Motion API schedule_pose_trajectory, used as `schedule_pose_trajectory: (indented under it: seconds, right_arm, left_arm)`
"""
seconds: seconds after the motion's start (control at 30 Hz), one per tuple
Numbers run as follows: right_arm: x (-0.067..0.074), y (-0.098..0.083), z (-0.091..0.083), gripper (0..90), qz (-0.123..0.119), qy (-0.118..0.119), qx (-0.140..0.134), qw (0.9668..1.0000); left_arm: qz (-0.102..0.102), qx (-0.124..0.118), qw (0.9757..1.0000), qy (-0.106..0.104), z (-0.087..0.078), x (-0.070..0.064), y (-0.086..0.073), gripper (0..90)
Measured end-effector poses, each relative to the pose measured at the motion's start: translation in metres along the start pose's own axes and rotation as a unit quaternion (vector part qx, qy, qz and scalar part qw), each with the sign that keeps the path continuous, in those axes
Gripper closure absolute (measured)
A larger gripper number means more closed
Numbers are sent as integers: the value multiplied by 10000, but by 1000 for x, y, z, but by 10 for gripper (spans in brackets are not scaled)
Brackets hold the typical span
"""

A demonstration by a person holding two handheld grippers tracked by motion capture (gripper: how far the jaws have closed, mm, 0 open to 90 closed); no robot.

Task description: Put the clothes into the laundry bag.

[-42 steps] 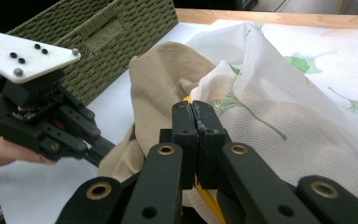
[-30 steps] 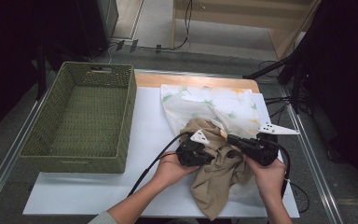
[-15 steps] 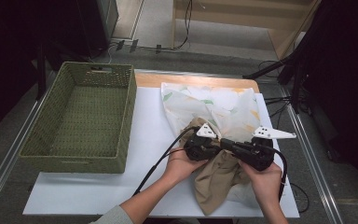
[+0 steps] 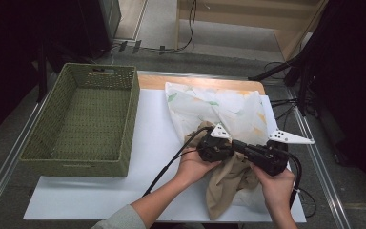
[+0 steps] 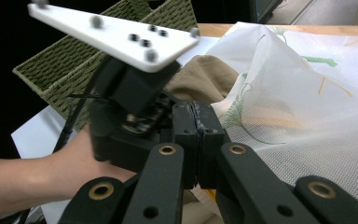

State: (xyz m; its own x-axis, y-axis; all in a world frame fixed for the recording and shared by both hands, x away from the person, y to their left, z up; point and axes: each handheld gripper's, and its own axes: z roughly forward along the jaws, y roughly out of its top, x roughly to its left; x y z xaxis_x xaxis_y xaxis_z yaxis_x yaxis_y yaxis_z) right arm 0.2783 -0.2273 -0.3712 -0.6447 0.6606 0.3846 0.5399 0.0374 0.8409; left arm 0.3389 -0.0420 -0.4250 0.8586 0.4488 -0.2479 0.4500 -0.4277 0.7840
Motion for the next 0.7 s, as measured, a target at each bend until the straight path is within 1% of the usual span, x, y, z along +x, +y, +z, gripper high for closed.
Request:
schedule_pose_trajectory:
  seconds: [0.03, 0.07, 0.1, 0.13, 0.17, 0.2, 0.23, 0.27, 0.33, 0.37, 0.43, 0.5, 0.57, 0.63, 0.7]
  right_arm:
    - [-1, -1, 0, 897, 17, -17, -2, 10000]
    - [-2, -1, 0, 897, 13, -15, -2, 10000]
    - [-3, -1, 0, 897, 29, -41, 17, 10000]
    - [-4, -2, -1, 897, 40, -54, 10, 10000]
    - [-4, -2, -1, 897, 48, -57, 12, 10000]
    - [-6, -2, -1, 897, 34, -79, -2, 10000]
    - [-6, -2, -2, 897, 65, -94, 13, 9999]
    - [-7, -2, -2, 897, 72, -108, 6, 9999]
    - [-10, -3, -2, 897, 73, -143, 16, 9999]
    - [-12, -4, -3, 897, 115, -150, 23, 9998]
    - [-15, -5, -3, 897, 169, -158, 14, 9997]
    - [-17, -6, -3, 897, 115, -222, 26, 9997]
    - [-17, -6, -2, 896, 21, -331, 106, 9994]
    - [-19, -7, -1, 896, 31, -375, 169, 9991]
    - [-21, -8, -1, 895, 51, -412, 195, 9989]
  left_arm:
    - [-103, 35, 9999, -44, 4, 2, 1, 900]
    - [-139, 59, 9999, -26, 8, 3, 2, 900]
    - [-110, 136, 9998, 25, 13, 4, 4, 900]
    - [-99, 154, 9998, 50, 16, 4, 5, 900]
    - [-112, 222, 9997, 90, 20, 5, 6, 900]
    - [-157, 239, 9995, 122, 23, 6, 8, 900]
    - [-160, 274, 9994, 140, 27, 8, 9, 900]
    - [-216, 306, 9992, 159, 29, 11, 10, 900]
    - [-288, 323, 9990, 131, 32, 16, 9, 900]
    - [-286, 385, 9988, 95, 32, 19, 8, 900]
    - [-383, 394, 9985, -72, 28, 22, 6, 900]
    - [-359, 386, 9984, -193, 22, 21, 6, 900]
    - [-240, 469, 9983, -259, 14, 17, 6, 900]
    - [-117, 526, 9979, -371, 5, 14, 6, 900]
    - [-47, 595, 9971, -480, -6, 14, 4, 900]
